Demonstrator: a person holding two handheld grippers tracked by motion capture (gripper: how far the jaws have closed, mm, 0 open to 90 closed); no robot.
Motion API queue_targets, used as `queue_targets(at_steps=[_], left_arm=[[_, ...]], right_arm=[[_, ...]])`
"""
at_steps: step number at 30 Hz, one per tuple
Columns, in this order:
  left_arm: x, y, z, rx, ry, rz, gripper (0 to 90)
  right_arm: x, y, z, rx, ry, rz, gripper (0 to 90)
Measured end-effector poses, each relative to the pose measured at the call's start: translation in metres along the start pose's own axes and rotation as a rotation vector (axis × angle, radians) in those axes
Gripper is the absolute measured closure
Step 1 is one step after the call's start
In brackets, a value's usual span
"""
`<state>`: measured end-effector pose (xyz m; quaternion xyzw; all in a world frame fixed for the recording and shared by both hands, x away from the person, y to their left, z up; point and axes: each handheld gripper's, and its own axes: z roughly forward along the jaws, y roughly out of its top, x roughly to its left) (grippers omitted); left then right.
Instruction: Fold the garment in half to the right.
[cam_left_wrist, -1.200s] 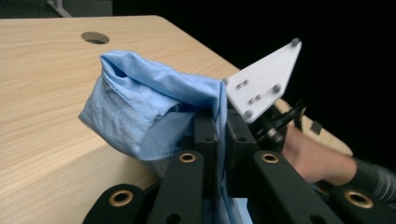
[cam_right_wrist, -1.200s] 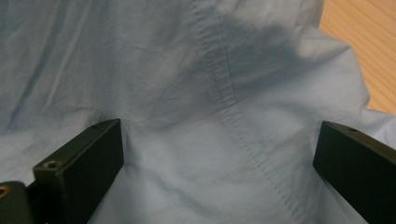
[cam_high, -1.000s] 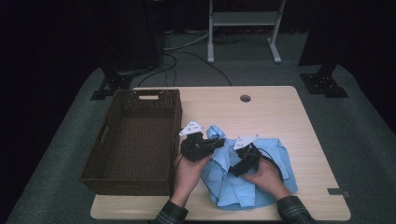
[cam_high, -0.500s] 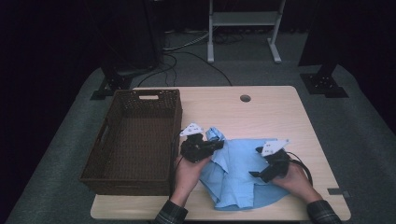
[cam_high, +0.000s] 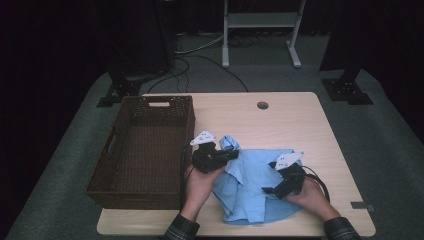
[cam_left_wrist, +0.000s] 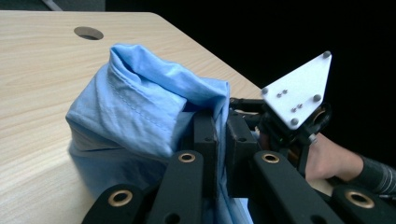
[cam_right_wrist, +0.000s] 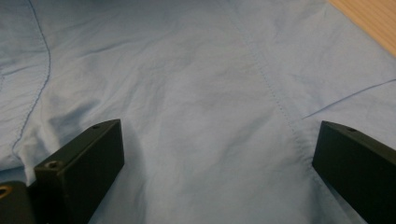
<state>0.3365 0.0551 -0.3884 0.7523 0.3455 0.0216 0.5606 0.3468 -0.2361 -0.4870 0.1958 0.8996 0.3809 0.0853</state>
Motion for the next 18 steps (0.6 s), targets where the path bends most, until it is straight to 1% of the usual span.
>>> queue_targets(at_steps=[3, 5, 8, 9, 11, 14, 16, 17, 18], left_arm=[[-0.002, -0.001, 0.006, 0.015, -0.009, -0.004, 85.4], [-0.003, -0.002, 0.014, 0.034, -0.018, -0.005, 85.4], [-0.003, -0.004, 0.027, 0.049, -0.034, -0.027, 85.3], [-0.004, -0.004, 0.031, 0.053, -0.038, -0.034, 85.3], [-0.005, -0.004, 0.038, 0.061, -0.045, -0.04, 85.2], [-0.006, -0.005, 0.049, 0.071, -0.056, -0.049, 85.1], [-0.007, -0.006, 0.057, 0.08, -0.066, -0.057, 85.2], [-0.007, -0.006, 0.061, 0.083, -0.069, -0.063, 85.2], [-0.008, -0.007, 0.065, 0.084, -0.074, -0.068, 85.1]], right_arm=[[0.007, 0.009, 0.009, 0.0, -0.004, 0.002, 0.7], [0.01, 0.012, 0.012, 0.0, -0.001, 0.001, 0.8], [0.014, 0.014, 0.014, -0.002, 0.008, -0.016, 0.9], [0.016, 0.014, 0.011, 0.003, 0.009, -0.037, 0.9], [0.016, 0.014, -0.001, -0.018, 0.011, -0.069, 0.9], [0.009, 0.007, -0.018, -0.027, 0.013, -0.073, 0.8], [0.003, -0.003, -0.027, -0.025, -0.005, -0.077, 0.9], [0.0, -0.009, -0.029, -0.026, 0.001, -0.068, 0.9], [-0.005, -0.017, -0.031, -0.011, -0.005, -0.061, 0.9]])
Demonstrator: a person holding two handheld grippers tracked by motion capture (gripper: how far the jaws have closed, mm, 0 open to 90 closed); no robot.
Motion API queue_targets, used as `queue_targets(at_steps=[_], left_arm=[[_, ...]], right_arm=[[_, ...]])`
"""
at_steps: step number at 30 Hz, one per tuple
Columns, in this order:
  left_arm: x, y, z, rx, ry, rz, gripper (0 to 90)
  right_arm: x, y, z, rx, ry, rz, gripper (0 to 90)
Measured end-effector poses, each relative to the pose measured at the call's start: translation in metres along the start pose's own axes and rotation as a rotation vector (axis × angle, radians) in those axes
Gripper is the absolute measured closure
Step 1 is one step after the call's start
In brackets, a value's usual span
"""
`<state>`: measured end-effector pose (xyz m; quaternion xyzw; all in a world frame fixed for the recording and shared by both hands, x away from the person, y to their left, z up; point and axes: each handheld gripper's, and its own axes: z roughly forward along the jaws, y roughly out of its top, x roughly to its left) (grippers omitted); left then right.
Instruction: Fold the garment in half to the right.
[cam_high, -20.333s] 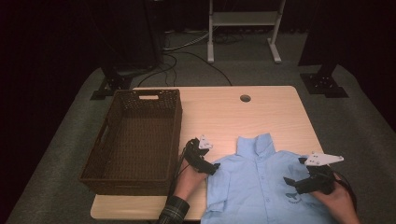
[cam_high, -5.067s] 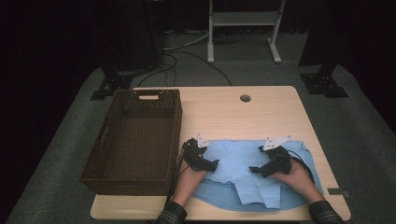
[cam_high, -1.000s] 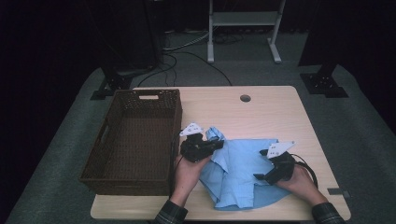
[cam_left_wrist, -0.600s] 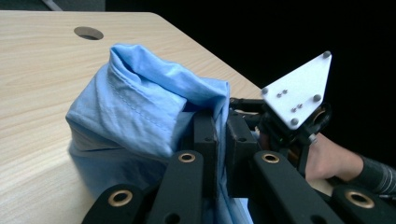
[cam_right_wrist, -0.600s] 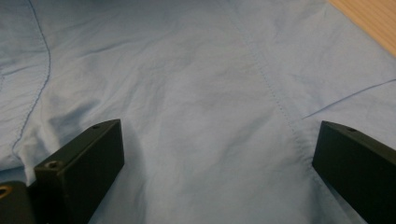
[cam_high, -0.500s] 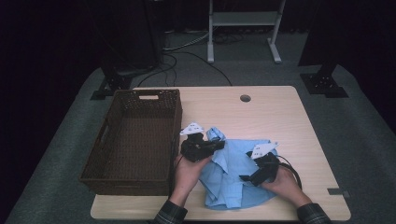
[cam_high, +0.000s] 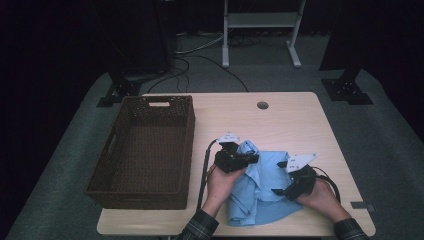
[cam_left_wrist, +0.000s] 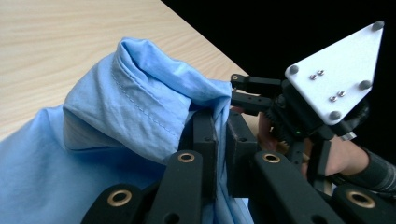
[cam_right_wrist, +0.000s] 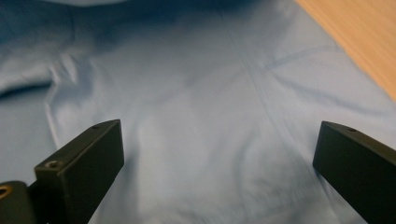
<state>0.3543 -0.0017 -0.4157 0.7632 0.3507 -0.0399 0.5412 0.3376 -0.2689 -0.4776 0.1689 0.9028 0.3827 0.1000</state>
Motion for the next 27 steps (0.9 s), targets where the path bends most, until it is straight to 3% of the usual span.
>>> queue_targets(at_steps=[9, 21, 25, 27], left_arm=[[0.002, -0.006, 0.029, 0.013, -0.031, -0.046, 85.2], [0.007, -0.018, 0.066, 0.023, -0.078, -0.118, 85.1], [0.008, -0.019, 0.071, 0.026, -0.081, -0.129, 85.1], [0.007, -0.02, 0.074, 0.027, -0.083, -0.131, 85.1]], right_arm=[[-0.008, -0.007, 0.007, 0.01, 0.045, 0.019, 0.7], [-0.01, -0.001, 0.013, 0.014, 0.055, 0.017, 0.6], [-0.012, -0.004, 0.003, 0.03, 0.039, 0.001, 0.6], [-0.016, -0.008, -0.005, 0.02, 0.043, 0.021, 0.6]])
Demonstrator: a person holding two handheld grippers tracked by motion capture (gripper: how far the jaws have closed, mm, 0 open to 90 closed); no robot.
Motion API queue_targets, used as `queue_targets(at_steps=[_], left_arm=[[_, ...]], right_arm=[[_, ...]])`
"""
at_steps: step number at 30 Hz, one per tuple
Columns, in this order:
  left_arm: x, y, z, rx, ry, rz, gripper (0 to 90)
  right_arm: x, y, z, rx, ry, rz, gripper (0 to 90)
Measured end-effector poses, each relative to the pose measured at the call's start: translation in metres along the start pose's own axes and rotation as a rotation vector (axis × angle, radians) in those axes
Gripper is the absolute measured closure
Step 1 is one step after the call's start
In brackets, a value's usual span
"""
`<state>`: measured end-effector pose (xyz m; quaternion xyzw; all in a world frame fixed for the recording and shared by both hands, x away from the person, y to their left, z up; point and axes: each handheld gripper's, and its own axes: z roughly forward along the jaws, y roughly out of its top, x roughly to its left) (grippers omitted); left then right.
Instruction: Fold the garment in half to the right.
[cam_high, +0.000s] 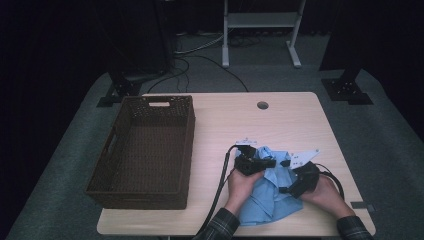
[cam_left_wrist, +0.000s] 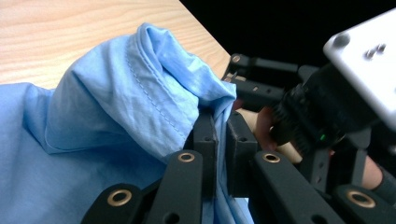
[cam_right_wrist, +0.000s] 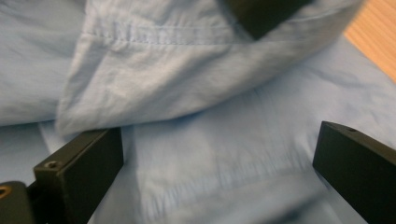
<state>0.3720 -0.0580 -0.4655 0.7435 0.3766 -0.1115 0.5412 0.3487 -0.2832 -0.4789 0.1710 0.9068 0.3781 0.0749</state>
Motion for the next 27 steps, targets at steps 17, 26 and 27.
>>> queue_targets(at_steps=[17, 26, 27], left_arm=[[-0.004, -0.005, 0.015, 0.042, 0.029, 0.028, 76.2], [-0.016, 0.004, -0.003, -0.023, -0.004, 0.046, 54.9], [-0.018, 0.006, -0.006, -0.026, -0.002, 0.054, 54.9]], right_arm=[[-0.004, -0.012, 0.0, -0.006, 0.012, 0.0, 0.5], [-0.004, -0.012, 0.0, -0.006, 0.01, 0.0, 0.5], [-0.004, -0.012, 0.0, -0.007, 0.01, -0.001, 0.5]])
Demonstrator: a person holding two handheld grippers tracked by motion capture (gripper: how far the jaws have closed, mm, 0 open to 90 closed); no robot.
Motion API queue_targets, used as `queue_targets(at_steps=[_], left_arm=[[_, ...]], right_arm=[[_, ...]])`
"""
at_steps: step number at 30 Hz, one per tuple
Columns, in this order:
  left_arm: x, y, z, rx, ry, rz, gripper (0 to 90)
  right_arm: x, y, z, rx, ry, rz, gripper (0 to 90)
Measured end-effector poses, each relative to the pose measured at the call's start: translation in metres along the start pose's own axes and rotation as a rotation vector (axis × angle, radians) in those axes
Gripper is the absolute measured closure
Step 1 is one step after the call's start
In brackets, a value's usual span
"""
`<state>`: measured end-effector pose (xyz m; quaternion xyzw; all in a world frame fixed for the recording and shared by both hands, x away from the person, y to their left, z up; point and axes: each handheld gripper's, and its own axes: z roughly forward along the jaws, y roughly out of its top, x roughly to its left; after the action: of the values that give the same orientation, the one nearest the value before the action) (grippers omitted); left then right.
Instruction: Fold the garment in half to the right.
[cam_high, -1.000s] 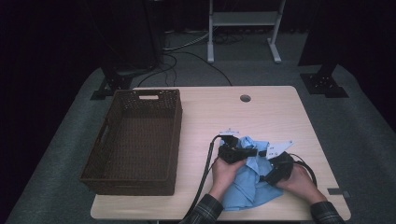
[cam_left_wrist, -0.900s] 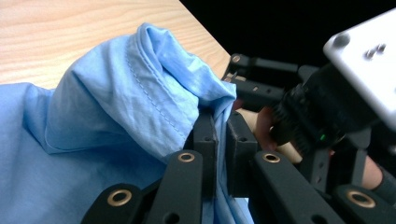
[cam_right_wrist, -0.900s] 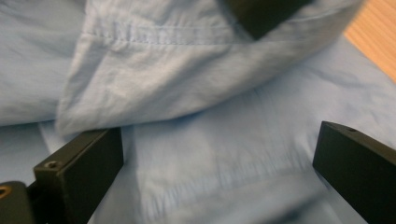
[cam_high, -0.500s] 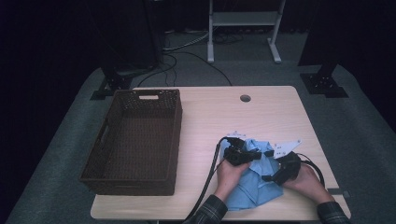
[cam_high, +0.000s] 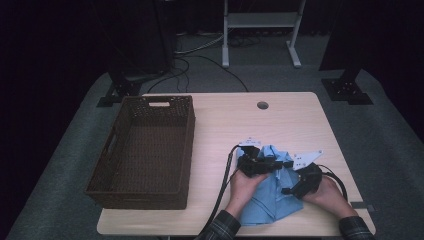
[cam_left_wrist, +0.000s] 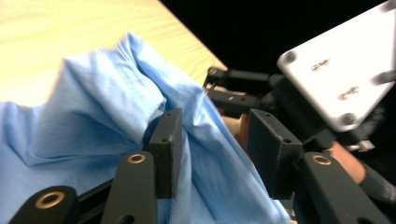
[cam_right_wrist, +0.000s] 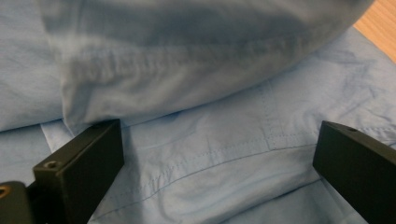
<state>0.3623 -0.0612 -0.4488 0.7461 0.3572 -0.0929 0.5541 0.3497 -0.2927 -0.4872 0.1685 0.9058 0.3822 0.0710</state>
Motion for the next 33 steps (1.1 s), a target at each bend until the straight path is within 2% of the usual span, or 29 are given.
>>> queue_targets(at_steps=[3, 4, 5, 6, 12, 17, 23, 26, 33], left_arm=[[-0.005, 0.006, -0.011, -0.014, 0.023, 0.04, 50.2], [-0.007, 0.009, -0.019, -0.021, 0.066, 0.075, 45.1], [-0.007, 0.009, -0.019, -0.021, 0.066, 0.075, 42.2], [-0.006, 0.011, -0.024, -0.021, 0.094, 0.093, 42.2], [0.004, 0.019, -0.048, -0.014, 0.215, 0.155, 27.6], [0.016, 0.024, -0.058, 0.006, 0.333, 0.215, 17.1], [0.034, 0.025, -0.056, 0.03, 0.443, 0.242, 0.8], [0.047, 0.023, -0.051, 0.04, 0.484, 0.234, 0.0], [0.06, 0.017, -0.038, 0.107, 0.521, 0.231, 0.0]], right_arm=[[0.0, 0.0, 0.0, 0.001, -0.001, 0.002, 0.5], [0.0, 0.0, 0.0, 0.001, 0.0, 0.002, 0.5], [0.0, 0.0, 0.0, 0.001, 0.0, 0.002, 0.5], [0.0, 0.0, 0.0, 0.001, 0.0, 0.003, 0.5], [0.0, 0.0, 0.0, 0.001, -0.001, 0.003, 0.6], [0.0, 0.0, 0.0, 0.0, -0.002, 0.003, 0.5], [0.0, 0.0, 0.0, 0.0, -0.002, 0.003, 0.5], [0.0, 0.0, 0.0, 0.0, -0.001, 0.003, 0.5], [0.0, 0.0, 0.0, 0.0, -0.002, 0.003, 0.5]])
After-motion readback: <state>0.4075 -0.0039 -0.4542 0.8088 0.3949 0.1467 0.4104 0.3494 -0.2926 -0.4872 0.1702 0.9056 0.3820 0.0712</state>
